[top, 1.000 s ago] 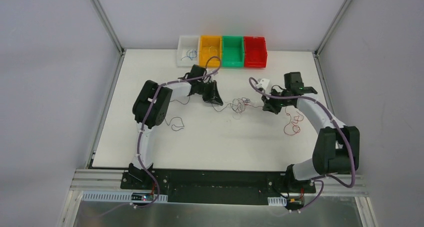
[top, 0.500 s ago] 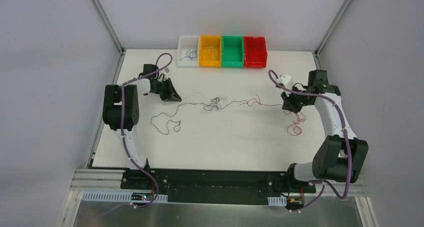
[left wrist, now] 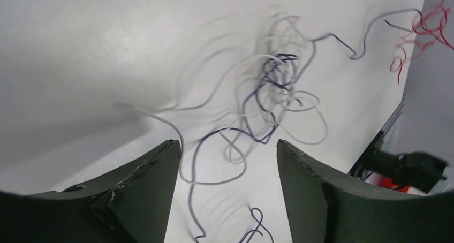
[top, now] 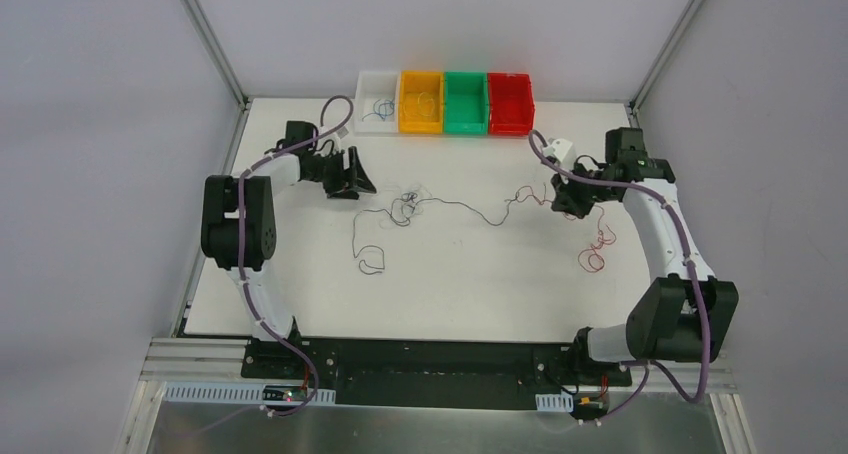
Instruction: Untangle the cables
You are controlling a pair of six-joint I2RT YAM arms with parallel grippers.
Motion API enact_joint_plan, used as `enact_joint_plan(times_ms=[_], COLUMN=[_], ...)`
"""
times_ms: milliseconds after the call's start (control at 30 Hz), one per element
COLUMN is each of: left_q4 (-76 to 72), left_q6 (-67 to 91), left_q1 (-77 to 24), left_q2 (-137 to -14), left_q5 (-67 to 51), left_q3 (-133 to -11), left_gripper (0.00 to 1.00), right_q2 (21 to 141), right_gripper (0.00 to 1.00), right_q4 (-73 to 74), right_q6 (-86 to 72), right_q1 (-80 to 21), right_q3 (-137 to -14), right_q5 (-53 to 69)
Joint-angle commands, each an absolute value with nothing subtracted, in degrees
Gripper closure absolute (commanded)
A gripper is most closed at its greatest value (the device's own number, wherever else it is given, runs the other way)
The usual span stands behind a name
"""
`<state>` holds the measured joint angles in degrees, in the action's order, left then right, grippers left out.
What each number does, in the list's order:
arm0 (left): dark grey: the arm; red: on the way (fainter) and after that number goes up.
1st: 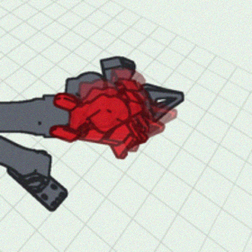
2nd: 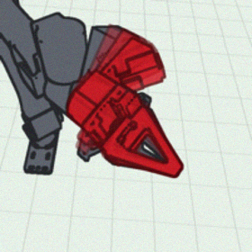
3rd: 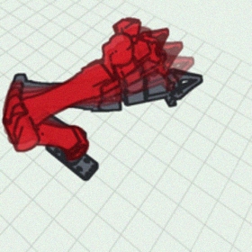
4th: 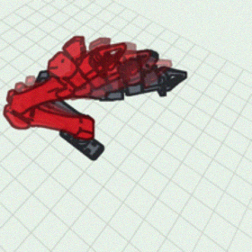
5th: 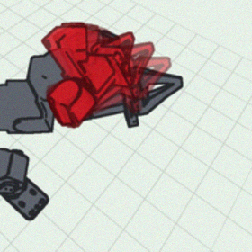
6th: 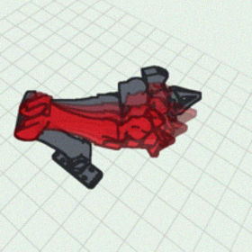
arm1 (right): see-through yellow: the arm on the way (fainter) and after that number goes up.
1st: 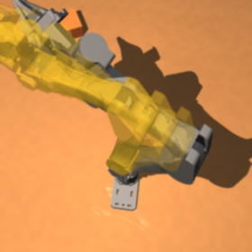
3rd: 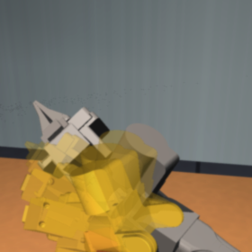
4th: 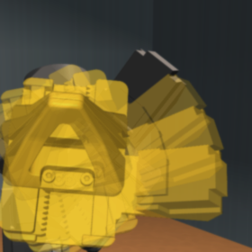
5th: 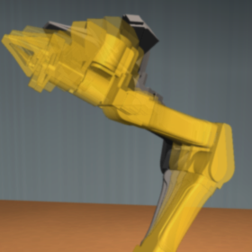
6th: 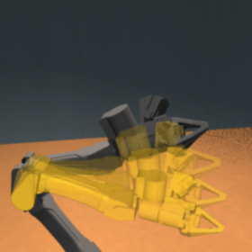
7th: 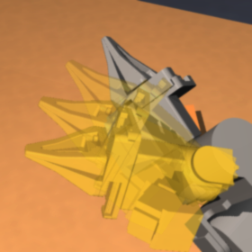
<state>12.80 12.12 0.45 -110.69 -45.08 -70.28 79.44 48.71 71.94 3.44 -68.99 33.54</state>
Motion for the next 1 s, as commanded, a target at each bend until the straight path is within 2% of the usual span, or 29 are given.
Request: enact_joint_plan(times_ms=[0, 133, 300, 367, 500, 800, 867, 933, 967], left_q4=[11.11, 9.1, 4.27, 3.0, -12.84, -22.09, -22.58, -24.36, -25.58], left_q6=[1.55, -13.96, -44.81, -54.3, -60.22, -64.15, -64.1, -63.7, -63.04], left_q1=[-6.27, -13.4, -23.14, -26.57, -32.79, -41.97, -43.26, -44.44, -44.92], left_q2=[-103.38, -100.38, -97.36, -99.34, -104.86, -116.18, -117.99, -119.45, -119.82], left_q5=[-49.63, -51.71, -49.39, -48.75, -44.01, -41.94, -40.77, -38.59, -36.71], left_q3=[-73.98, -73.0, -66.41, -66.69, -65.18, -70.73, -71.98, -72.69, -72.79], left_gripper=[0.3, 0.23, 0.14, 0.14, 0.15, 0.13, 0.15, 0.21, 0.35], right_q2=[75.18, 73.82, 73.99, 73.57, 72.37, 69.79, 69.22, 68.65, 68.39], right_gripper=[1.0, 1.0, 1.0, 1.0, 1.0, 1.0, 1.0, 1.0, 1.0], right_q4=[47.8, 46.14, 45.95, 45.73, 44.38, 43.61, 43.35, 42.82, 42.83], right_q6=[64.71, 59.98, 59.27, 59.04, 56.15, 49.02, 48.11, 46.96, 46.9], right_q1=[-1.69, -4.23, -4.32, -4.31, -4.52, -4.93, -5.16, -5.19, -5.21], right_q3=[-70.54, -71.89, -71.67, -71.08, -71.46, -76.68, -77.38, -77.78, -77.85], right_q5=[38.11, 39.65, 38.71, 39.49, 41.17, 45.2, 45.88, 46.21, 46.14])
